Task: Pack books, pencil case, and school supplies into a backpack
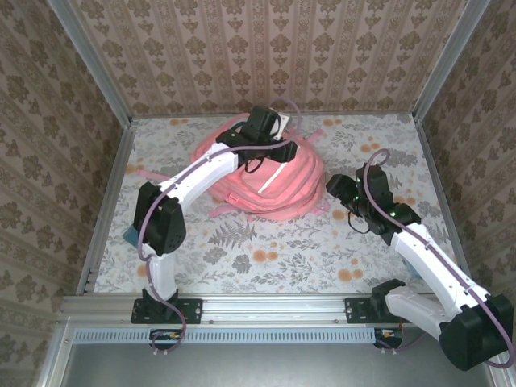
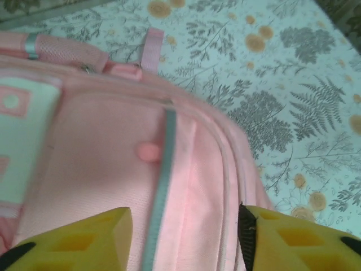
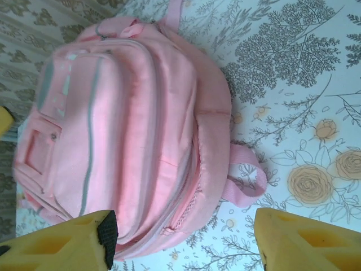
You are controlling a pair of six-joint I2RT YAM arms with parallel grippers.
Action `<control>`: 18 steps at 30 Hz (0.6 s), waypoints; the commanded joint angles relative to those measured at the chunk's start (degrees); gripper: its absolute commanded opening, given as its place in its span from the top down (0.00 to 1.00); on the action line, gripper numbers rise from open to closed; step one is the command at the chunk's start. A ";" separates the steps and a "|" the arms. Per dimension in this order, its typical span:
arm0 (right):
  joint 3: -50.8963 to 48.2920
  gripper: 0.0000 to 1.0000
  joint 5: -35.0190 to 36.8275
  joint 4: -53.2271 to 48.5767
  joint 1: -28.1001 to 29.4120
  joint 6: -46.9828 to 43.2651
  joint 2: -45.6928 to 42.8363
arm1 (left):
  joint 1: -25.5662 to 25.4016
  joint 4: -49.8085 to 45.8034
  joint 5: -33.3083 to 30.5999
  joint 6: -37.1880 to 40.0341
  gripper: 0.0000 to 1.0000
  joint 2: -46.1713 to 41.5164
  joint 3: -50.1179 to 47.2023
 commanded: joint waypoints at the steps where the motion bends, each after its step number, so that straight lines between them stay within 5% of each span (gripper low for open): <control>1: 1.45 0.28 -1.39 -1.12 1.51 -5.26 1.58 | 4.25 2.64 4.47 -8.91 0.32 -5.33 -3.69; 8: 3.86 0.19 -2.35 1.53 7.88 -7.98 7.95 | 13.27 8.03 4.19 -18.64 0.26 -21.82 -29.03; 18: 9.39 0.15 -2.27 4.05 15.27 -8.17 18.53 | 22.22 19.31 8.50 -32.19 0.54 -34.06 -56.81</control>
